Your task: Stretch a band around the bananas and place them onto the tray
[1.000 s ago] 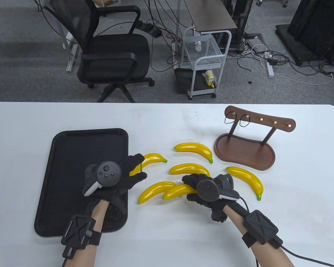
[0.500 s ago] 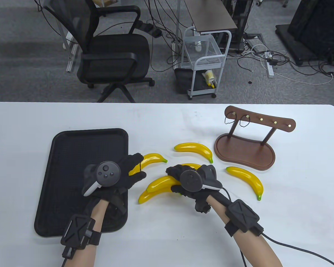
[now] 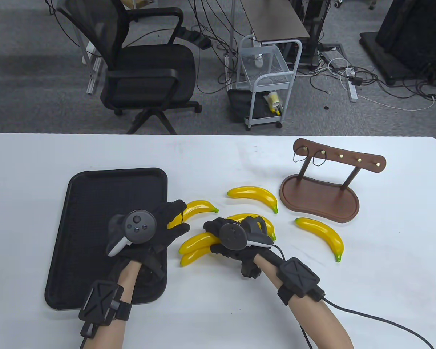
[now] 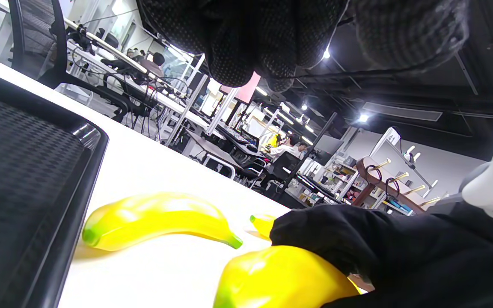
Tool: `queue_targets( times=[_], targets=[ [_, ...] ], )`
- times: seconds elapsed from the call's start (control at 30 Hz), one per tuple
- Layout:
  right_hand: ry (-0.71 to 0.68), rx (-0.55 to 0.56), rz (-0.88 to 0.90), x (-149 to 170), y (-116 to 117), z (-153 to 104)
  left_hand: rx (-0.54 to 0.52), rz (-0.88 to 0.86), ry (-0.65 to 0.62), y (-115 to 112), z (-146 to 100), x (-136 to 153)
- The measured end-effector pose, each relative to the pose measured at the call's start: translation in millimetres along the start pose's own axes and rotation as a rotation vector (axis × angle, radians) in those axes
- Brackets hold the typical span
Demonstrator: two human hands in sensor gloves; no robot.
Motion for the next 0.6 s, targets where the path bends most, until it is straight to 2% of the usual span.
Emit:
queue_targets(
  times=[0.33, 0.6],
  targets=[
    [0.006, -0.020, 0.056, 2.2, 6.8, -1.6, 0.001, 0.000, 0.002, -0.2, 0.1, 0.4],
    [0.011, -0.038, 0.033, 0.8, 15.5, -1.1, 0.002, 0.003, 0.002, -0.6, 0.3, 0.0]
  ],
)
Point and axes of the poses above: the tracker on the back of each hand, its own x axis roughly to the little-finger side, its own z axis roughly from the wrist to the fingertips, y = z × x, the point moved 5 cm from there along z, roughly from the wrist to the fingertips, and after that the axes turned 9 degrees about x, right-handed, at the moved point
